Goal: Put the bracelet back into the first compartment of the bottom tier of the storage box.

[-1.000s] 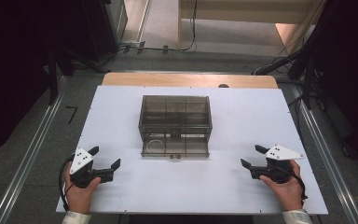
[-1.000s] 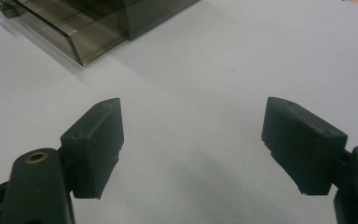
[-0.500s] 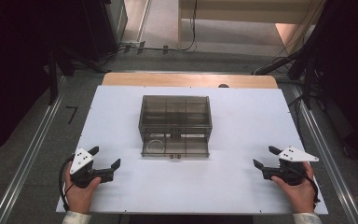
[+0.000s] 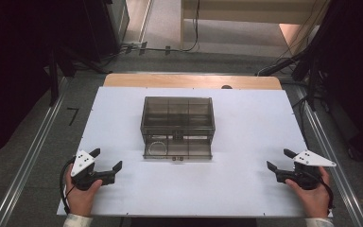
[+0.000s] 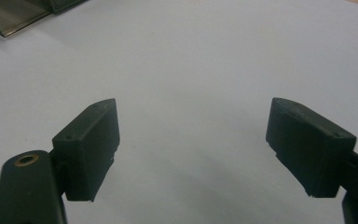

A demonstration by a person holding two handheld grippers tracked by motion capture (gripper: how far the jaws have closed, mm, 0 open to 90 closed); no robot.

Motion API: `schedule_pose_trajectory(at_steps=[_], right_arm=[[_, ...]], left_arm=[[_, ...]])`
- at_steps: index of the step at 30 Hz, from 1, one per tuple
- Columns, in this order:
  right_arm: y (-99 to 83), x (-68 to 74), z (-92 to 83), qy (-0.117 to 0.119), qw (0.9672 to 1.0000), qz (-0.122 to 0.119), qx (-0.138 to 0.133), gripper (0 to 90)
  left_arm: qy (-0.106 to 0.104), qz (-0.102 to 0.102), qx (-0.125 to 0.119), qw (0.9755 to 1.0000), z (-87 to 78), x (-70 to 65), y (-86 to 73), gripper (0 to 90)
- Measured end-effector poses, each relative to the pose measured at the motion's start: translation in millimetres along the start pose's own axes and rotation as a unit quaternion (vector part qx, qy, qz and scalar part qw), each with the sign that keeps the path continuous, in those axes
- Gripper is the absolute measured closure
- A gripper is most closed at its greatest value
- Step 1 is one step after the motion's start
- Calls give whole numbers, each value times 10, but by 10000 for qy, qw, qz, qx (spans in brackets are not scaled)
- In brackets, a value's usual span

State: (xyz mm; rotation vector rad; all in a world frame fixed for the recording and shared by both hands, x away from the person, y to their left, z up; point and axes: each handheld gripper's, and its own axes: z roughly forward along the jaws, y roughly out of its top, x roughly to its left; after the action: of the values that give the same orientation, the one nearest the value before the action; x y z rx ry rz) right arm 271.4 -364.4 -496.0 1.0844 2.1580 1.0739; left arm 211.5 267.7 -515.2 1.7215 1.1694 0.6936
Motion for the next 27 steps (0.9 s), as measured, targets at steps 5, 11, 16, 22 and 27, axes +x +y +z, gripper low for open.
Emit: schedule_pose_trajectory(at_steps=[5, 11, 16, 22, 27], right_arm=[[-42, -46, -38, -44, 10000, 27, -18, 156], [-89, -93, -72, -106, 9999, 75, -15, 156], [-109, -115, -99, -139, 9999, 96, -38, 156], [-129, -142, -132, -176, 9998, 98, -78, 156], [-162, -157, -142, -154, 9998, 103, -52, 156]], left_arm=[[17, -2, -3, 10000, 3, -6, 0, 46], [19, -3, -5, 10000, 2, -6, 0, 46], [19, 4, -2, 10000, 2, -8, -1, 46], [30, 14, -6, 10000, 2, -11, -1, 46], [27, 24, -5, 10000, 1, -11, -1, 46]])
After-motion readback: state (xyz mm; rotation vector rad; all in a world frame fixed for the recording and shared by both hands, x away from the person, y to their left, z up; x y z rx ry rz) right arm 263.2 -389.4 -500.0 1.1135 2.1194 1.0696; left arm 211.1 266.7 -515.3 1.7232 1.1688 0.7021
